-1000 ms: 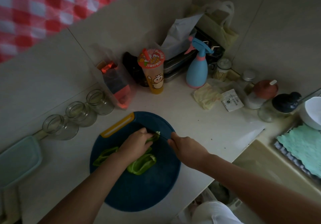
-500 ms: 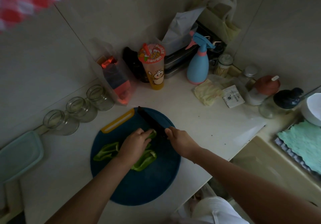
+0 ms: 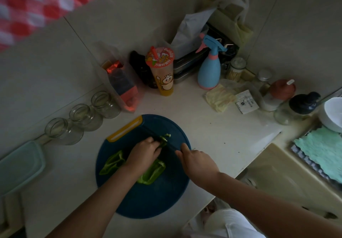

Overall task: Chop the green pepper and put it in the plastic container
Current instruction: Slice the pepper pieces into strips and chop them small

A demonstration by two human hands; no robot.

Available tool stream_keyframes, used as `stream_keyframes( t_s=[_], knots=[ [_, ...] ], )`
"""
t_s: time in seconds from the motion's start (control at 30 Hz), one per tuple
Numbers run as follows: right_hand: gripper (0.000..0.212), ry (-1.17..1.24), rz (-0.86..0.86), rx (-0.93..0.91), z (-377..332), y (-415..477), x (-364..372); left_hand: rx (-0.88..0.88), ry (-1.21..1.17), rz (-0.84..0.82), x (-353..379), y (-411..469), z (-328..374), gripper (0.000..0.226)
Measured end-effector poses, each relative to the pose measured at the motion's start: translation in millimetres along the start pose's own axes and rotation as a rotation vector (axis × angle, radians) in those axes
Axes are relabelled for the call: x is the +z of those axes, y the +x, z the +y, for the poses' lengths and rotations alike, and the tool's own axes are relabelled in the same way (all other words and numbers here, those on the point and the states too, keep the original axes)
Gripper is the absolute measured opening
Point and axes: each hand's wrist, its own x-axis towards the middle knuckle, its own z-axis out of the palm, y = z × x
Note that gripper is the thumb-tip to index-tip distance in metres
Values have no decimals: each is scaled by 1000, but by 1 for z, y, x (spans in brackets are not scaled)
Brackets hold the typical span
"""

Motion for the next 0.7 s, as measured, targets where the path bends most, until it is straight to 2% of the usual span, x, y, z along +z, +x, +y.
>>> stream_keyframes(
  t_s=[0.27, 0.57, 0.7],
  knots=[
    [25, 80, 25, -6, -5, 1, 5, -55, 5, -27, 1, 3, 2, 27],
    [25, 78, 18, -29, -4, 8, 3, -49, -1, -28, 0, 7, 4, 26],
    [31, 235, -25, 38, 0, 13, -1, -3, -38, -28, -1, 10, 3, 25]
  ],
)
